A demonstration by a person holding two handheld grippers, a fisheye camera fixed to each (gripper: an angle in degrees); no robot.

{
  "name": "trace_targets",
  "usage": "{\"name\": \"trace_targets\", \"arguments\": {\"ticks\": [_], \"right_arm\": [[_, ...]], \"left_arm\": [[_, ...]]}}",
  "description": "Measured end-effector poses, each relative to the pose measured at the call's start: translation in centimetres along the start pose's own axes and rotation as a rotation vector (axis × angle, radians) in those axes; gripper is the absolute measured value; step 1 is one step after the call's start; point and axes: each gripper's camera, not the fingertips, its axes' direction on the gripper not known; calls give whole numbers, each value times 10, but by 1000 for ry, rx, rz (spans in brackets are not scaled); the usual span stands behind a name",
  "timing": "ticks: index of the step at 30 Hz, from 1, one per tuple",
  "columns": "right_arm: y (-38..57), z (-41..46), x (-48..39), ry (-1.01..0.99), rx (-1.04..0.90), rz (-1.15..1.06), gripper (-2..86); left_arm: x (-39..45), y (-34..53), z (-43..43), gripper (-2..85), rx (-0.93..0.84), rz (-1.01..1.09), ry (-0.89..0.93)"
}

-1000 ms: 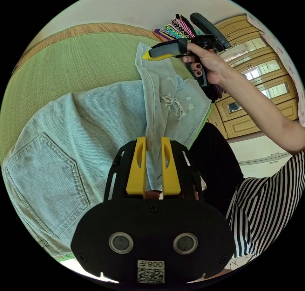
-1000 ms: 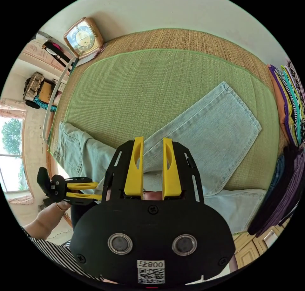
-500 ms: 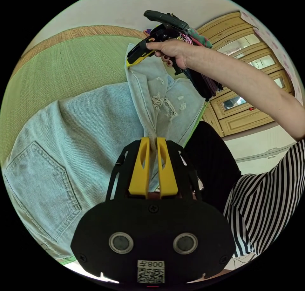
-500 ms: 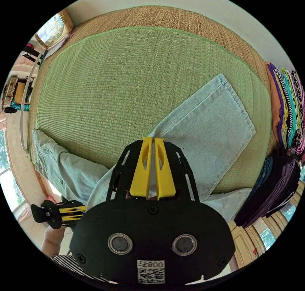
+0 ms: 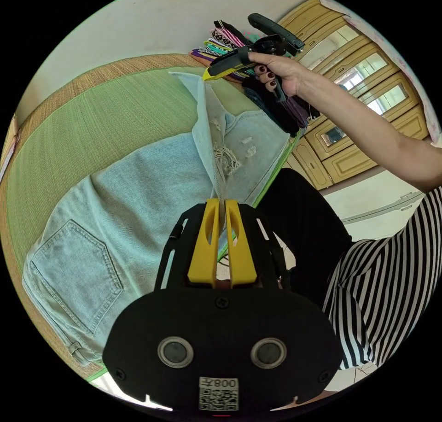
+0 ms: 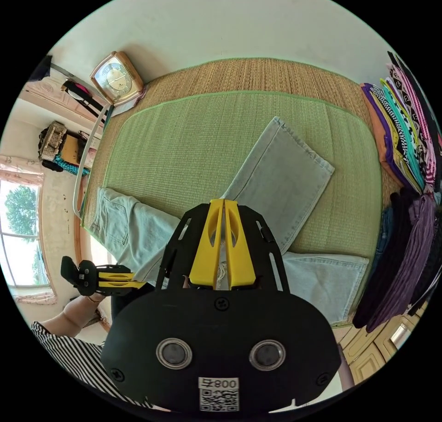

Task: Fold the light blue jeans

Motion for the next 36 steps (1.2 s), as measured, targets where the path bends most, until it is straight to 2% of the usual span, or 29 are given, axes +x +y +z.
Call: {"name": "trace_targets", "arguments": {"ticks": [8,17,24,36], "right_arm": [[141,-80,27,-51,132,37,0],[255,-77,45,-40,106,116,1],[294,-66,52,-48,92,138,1],[319,-45,56,-44,31,139,1]], "left_arm": [[35,-3,48,19,-107,83,-87],[53,-11,110,19,-250,122,-174],[49,-22,147,20,-325,82,-224],[9,-35,156,39,-318,-26,-146]]}}
